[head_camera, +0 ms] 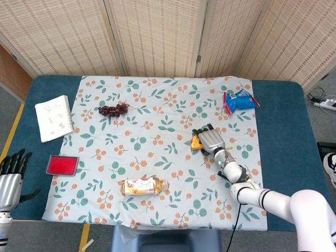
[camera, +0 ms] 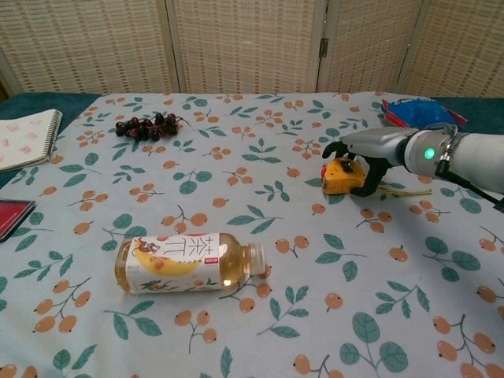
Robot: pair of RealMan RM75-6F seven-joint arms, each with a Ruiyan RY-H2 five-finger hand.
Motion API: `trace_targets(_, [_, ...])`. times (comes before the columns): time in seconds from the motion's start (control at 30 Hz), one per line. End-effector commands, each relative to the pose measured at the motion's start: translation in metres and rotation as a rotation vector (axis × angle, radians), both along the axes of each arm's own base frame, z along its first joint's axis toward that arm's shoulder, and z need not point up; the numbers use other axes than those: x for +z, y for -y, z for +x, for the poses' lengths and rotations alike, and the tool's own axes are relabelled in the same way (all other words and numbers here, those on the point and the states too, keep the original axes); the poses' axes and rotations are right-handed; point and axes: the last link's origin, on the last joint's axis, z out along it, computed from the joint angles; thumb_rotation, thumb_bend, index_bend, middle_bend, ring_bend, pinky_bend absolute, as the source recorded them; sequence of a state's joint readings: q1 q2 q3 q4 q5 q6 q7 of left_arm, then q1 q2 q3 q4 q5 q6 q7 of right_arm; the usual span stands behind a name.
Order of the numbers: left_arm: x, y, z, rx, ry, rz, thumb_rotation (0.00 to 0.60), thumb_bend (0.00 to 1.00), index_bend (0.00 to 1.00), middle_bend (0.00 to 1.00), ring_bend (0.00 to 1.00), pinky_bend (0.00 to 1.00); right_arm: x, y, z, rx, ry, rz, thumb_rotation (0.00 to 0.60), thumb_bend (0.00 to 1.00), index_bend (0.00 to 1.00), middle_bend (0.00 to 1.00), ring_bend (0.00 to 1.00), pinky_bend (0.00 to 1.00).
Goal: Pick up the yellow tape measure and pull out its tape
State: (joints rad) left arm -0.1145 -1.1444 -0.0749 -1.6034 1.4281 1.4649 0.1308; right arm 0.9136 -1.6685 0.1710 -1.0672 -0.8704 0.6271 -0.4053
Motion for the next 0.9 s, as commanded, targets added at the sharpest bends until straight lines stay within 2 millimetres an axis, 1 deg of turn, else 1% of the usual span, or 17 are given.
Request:
trace_targets(0.03, [-0.001,-0.002,0.002,-0.010,0.012,0.000,0.600,0.13,0.05,0.00,0.01,0.00,-0.002,0.002,0.003,0.002,0.017,-0.025,0.600,0.43,0.30,0.35,0.26,0.08])
trace_targets(0.1, [-0.002,-0.005,0.006,-0.029,0.029,0.002,0.600,0.13,0.06,0.00,0.01,0.00,-0.002,0.003,0.006,0.004,0.033,-0.040,0.600,0.43,0.39,0.41,0.30,0.10])
trace_targets(0.17, [-0.003,-0.009,0.014,-0.065,0.050,0.004,0.600,0.13,0.07,0.00,0.02,0.00,-0.002,0.002,0.009,0.004,0.062,-0.050,0.600,0.43,0.45,0.45,0.33,0.12])
trace_targets(0.23, [-0.004,-0.016,0.025,-0.115,0.076,-0.011,0.600,0.13,0.08,0.01,0.04,0.00,0.001,-0.001,0.013,0.002,0.112,-0.057,0.600,0.43,0.49,0.48,0.35,0.12])
trace_targets(0.3, [-0.004,-0.026,0.035,-0.155,0.118,-0.025,0.600,0.13,0.08,0.02,0.05,0.00,0.004,-0.007,0.020,-0.004,0.181,-0.055,0.600,0.43,0.51,0.49,0.36,0.13])
trace_targets(0.47, [-0.007,-0.053,0.065,-0.257,0.212,-0.048,0.600,0.13,0.08,0.04,0.07,0.00,0.009,-0.023,0.042,-0.046,0.434,-0.058,0.600,0.43,0.53,0.50,0.36,0.13])
trace_targets(0.6, [-0.020,-0.073,0.099,-0.338,0.285,-0.108,0.600,0.13,0.08,0.04,0.07,0.00,0.004,-0.036,0.061,-0.094,0.661,-0.030,0.600,0.43,0.53,0.50,0.36,0.13])
trace_targets(0.67, [-0.030,-0.081,0.118,-0.377,0.348,-0.155,0.600,0.13,0.09,0.04,0.07,0.00,0.003,-0.042,0.073,-0.113,0.775,-0.012,0.600,0.43,0.53,0.50,0.36,0.13])
trace_targets(0.77, [-0.041,-0.090,0.146,-0.426,0.422,-0.218,0.600,0.13,0.11,0.05,0.08,0.00,0.002,-0.047,0.090,-0.114,0.916,-0.014,0.600,0.43,0.54,0.51,0.36,0.13])
trace_targets(0.9, [-0.051,-0.098,0.178,-0.481,0.469,-0.270,0.600,0.13,0.10,0.05,0.08,0.00,-0.004,-0.054,0.109,-0.124,1.077,-0.012,0.600,0.43,0.54,0.51,0.37,0.13])
